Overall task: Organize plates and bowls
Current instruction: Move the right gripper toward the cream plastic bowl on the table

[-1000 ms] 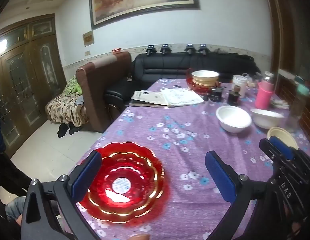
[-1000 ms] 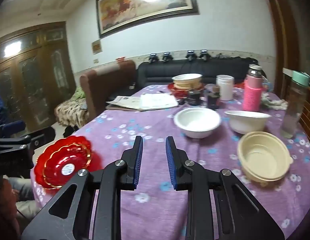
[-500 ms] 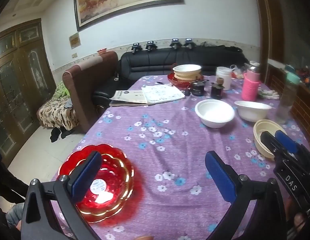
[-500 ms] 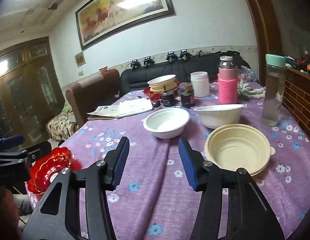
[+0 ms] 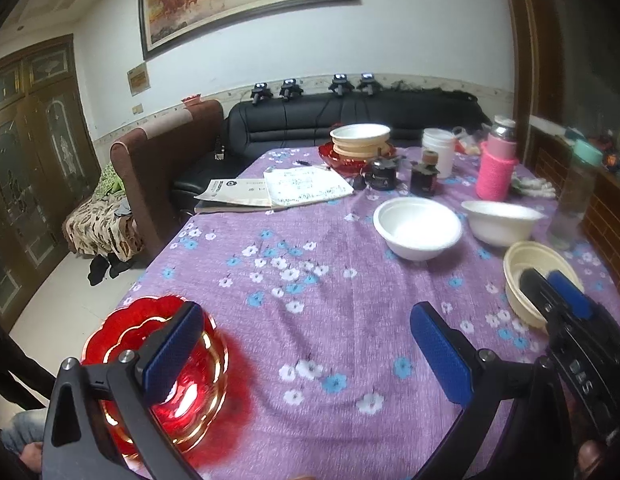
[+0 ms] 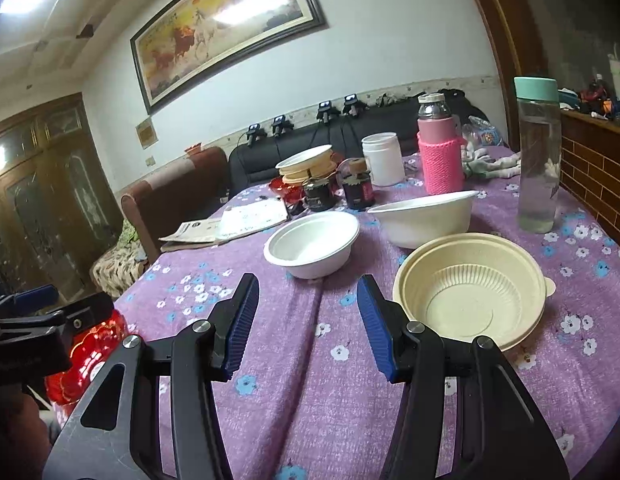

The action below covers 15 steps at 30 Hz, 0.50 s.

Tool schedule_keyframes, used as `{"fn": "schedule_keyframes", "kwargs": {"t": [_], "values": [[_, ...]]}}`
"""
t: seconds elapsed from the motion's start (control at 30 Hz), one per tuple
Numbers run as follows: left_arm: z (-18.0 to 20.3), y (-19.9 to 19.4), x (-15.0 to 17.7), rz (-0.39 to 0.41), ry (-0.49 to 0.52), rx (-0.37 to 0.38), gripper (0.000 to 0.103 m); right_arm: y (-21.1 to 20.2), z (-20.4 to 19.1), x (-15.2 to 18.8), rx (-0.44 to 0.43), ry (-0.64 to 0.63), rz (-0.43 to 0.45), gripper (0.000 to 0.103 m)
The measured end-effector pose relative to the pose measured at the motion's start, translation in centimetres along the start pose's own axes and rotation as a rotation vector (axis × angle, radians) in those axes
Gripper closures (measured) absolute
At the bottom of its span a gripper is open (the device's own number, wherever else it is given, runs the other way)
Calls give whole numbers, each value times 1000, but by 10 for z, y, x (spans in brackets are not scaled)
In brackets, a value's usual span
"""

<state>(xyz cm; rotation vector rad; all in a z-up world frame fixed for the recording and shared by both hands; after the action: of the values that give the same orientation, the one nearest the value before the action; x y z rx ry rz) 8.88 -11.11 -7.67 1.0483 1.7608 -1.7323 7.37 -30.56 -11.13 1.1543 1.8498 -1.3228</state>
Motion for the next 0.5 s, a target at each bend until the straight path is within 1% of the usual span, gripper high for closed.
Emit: {"fn": "schedule_keyframes", "kwargs": {"t": [0.07,0.13,0.23,0.3,0.37,0.5], "values": [[3,13,0,7,-15,0,0,-2,8,-5,17,-8,16,52],[6,28,0,8,-25,5,0,0,8,-1,52,-26,16,52],[13,51,5,-28,-23,20,0,8,19,-1,67,-48,-18,52],[16,61,9,-51,-24,21,0,7,23,-3,72,-57,-24,52],[19,68,12,-68,-19,24,0,7,29,-7,87,-77,-25,52],[22,73,12,-71,-18,26,0,7,20,-5,97,-93,-33,52]]}}
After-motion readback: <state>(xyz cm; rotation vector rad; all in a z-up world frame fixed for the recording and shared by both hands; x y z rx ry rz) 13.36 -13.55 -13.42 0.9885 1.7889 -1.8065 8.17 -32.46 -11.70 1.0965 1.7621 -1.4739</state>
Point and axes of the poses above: each gripper's, at about its wrist camera, not at the fingertips, and y roughly the way its jaws point, z to its right, x to its underside, the point moved 8 cm from there along y, roughly the way its jaws point, and after that the axes turned 4 degrees about -z, right-handed, at the moved point
